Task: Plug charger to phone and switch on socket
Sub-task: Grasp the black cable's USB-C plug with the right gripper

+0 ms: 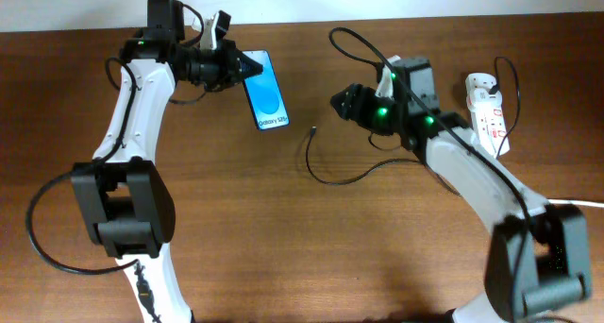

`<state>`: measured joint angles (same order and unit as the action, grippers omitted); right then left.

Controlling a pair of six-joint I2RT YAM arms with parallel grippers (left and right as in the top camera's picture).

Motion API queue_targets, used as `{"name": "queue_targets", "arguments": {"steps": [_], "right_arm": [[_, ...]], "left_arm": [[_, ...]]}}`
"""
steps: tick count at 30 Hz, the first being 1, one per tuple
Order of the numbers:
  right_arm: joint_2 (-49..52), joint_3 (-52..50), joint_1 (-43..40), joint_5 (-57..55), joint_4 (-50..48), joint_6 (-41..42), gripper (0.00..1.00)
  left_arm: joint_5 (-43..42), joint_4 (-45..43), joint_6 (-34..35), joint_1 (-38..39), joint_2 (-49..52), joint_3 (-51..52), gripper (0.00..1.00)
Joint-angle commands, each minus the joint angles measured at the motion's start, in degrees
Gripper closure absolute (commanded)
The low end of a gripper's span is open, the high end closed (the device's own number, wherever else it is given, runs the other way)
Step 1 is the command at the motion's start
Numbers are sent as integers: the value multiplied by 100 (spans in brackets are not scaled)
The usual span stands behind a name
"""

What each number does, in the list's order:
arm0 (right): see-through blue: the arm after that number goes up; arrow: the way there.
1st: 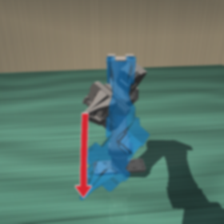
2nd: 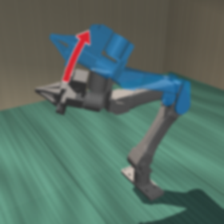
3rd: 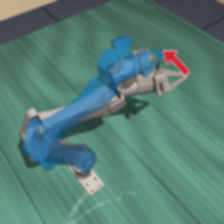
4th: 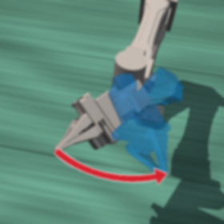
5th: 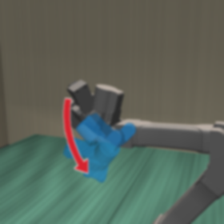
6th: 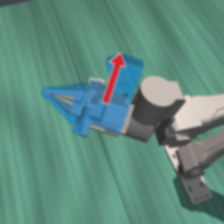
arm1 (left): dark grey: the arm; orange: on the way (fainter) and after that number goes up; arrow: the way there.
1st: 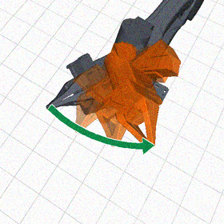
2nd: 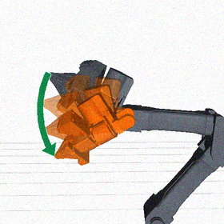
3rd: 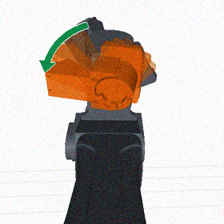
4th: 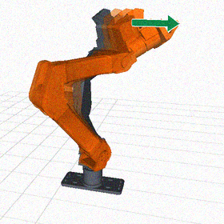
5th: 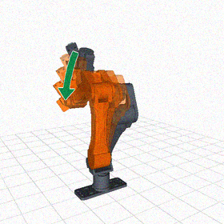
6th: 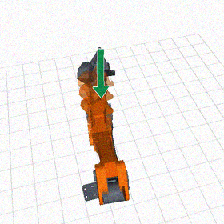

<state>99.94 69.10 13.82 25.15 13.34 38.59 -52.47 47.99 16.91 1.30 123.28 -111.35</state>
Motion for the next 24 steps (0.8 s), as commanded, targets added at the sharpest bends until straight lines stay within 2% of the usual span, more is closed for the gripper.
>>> {"name": "queue_targets", "arguments": {"steps": [1,3,4,6,10,20,24], "right_arm": [[678,400,133,435,81,-184,40],[1064,452,275,400,-50,-4,41],[1198,452,319,369,-107,105,41],[1545,452,433,361,-334,341,49],[1993,466,535,387,-507,728,51],[2323,463,761,542,-811,1040,62],[2323,463,761,262,-824,1145,70]], "left_arm": [[-411,-105,660,-286,-28,-87,100],[-284,-144,1095,-459,-28,-87,100],[-271,-177,1097,-514,-28,-87,100],[-238,-186,1093,-603,-28,-87,100],[-111,-181,1091,-601,-28,-81,100],[-111,-42,1088,-597,-28,-81,100],[-114,-22,1088,-597,-28,-81,100]]}}
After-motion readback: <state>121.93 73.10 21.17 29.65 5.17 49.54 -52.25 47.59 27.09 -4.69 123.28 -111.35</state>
